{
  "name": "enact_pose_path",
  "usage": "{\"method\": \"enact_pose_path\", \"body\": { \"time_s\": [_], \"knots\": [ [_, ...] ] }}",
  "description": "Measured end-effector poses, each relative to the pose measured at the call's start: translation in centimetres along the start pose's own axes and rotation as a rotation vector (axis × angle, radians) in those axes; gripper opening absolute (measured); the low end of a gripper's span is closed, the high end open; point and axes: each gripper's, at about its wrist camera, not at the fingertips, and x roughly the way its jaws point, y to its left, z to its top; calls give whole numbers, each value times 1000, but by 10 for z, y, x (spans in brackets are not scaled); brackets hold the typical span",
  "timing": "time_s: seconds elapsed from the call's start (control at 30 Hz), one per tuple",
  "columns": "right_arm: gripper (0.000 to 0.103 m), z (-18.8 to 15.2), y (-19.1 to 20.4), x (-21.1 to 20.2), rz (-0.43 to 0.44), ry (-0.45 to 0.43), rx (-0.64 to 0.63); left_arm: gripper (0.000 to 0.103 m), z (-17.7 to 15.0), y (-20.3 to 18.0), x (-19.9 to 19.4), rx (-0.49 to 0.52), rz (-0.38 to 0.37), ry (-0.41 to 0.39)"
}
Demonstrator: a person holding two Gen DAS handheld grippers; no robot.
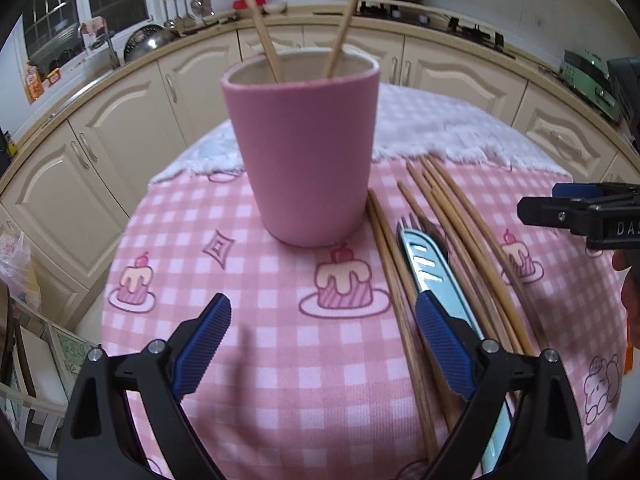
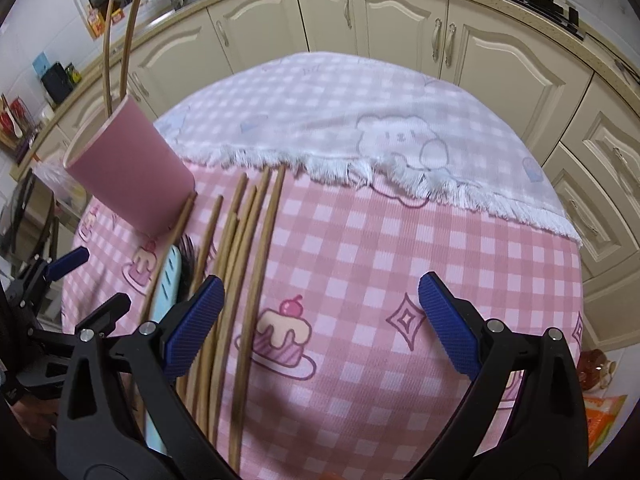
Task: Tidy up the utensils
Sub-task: 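Lower the right gripper to the chopsticks and grasp another one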
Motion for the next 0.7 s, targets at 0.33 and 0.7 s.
{"method": "enact_pose_path", "body": {
  "time_s": [0.33,0.7],
  "knots": [
    [96,-10,8,14,-49,43,-60,91,-3,0,13,17,4,60],
    [84,-14,20,27,-89,77,-123,91,6,-7,23,67,37,98]
  ]
}}
